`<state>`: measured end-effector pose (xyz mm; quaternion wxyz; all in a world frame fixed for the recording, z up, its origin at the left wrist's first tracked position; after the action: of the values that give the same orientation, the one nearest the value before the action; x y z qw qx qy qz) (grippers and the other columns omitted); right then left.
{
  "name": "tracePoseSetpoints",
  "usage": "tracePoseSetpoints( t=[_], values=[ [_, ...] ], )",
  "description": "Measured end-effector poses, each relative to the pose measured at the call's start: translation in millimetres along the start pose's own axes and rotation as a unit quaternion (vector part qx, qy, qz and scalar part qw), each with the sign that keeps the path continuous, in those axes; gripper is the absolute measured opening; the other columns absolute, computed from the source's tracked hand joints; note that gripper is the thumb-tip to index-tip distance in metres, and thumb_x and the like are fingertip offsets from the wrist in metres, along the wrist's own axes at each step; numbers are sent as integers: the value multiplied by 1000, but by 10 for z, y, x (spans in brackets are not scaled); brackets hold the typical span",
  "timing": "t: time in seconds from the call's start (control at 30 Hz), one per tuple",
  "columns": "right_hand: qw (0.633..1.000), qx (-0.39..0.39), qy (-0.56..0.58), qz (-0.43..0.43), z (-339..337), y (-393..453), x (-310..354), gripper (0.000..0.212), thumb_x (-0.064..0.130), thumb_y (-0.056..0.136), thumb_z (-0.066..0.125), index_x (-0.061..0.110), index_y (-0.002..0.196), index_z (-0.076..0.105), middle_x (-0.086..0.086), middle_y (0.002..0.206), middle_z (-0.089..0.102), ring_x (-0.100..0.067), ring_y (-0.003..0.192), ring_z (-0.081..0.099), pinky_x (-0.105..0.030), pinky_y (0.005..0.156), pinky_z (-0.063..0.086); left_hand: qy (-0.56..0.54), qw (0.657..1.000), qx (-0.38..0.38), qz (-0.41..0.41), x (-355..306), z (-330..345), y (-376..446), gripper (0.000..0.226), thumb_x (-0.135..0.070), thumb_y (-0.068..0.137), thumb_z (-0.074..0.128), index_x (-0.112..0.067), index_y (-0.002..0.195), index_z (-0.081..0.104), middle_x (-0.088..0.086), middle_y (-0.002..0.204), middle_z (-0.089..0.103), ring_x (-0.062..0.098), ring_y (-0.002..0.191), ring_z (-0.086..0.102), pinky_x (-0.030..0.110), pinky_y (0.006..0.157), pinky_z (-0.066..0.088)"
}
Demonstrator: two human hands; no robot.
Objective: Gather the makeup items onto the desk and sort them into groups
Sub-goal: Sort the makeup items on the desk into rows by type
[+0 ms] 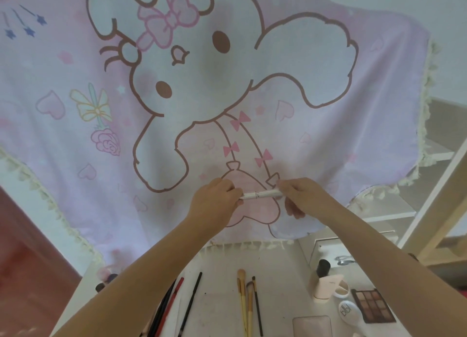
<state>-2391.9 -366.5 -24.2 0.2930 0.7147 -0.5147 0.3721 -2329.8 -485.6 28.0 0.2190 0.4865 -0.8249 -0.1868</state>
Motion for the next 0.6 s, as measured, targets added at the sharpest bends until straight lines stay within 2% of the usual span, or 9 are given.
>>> tracePoseSetpoints(
  t=[0.07,0.13,0.2,0.27,0.33,0.43,0.5,0.6],
  values=[
    [999,-16,-5,-31,-20,-16,46,19,13,91,50,14,80,65,12,38,52,1,34,45,-8,40,37,13,1000,1,6,25,48,-26,24,-22,46,90,-15,58,70,-3,51,61,12,44,56,15,33,40],
    [995,-44,65,-59,-76,-31,84,26,2,86,55,23,75,65,10,52,57,4,41,50,-7,44,40,11,1000,-14,-7,82,50,-45,24,-23,47,90,-16,59,70,-3,51,60,11,44,55,15,34,40],
    [990,-57,126,-41,-96,-25,42,24,7,87,55,28,78,63,2,61,57,2,43,52,-11,44,43,4,999,-28,-15,120,44,-64,24,-23,47,90,-16,59,70,-4,51,60,11,43,54,15,34,39],
    [990,-37,134,10,-26,-20,-29,16,19,92,49,22,82,61,1,55,58,-3,39,52,-15,41,42,6,999,-32,-11,114,37,-75,23,-22,48,89,-15,59,70,-4,51,60,12,43,54,14,34,39],
    [991,3,124,43,91,-22,-75,25,27,94,43,13,82,59,4,46,60,-6,36,52,-16,38,40,10,999,-44,-5,102,10,-60,23,-22,49,89,-15,60,70,-3,52,61,13,44,55,14,33,40],
    [993,-3,120,-4,77,-27,13,20,13,94,45,8,83,61,5,46,61,-5,39,53,-14,40,41,10,998,-62,-3,81,-40,-42,22,-21,50,89,-15,61,71,-3,53,61,13,45,55,14,34,40],
    [988,-24,139,-59,5,-53,113,17,-2,88,49,10,87,62,0,66,65,-7,55,58,-13,46,45,6,998,-66,-7,78,-54,-43,22,-21,49,89,-15,62,71,-4,53,62,13,45,55,14,35,39],
    [986,-19,137,-95,-18,-79,175,34,-9,82,55,24,87,60,-3,97,60,-15,84,57,-12,56,49,6,998,-67,-7,55,-60,-44,23,-21,49,89,-15,63,71,-4,54,62,12,45,56,13,35,38]
  ],
)
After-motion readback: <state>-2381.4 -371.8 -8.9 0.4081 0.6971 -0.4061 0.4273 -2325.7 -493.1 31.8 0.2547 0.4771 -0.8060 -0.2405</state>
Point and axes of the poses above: each hand's wrist, its own y-axis towards the middle knuckle, its own z-axis out of the palm, x = y × z, the point moved 10 cm from there along y, towards the middle knuckle
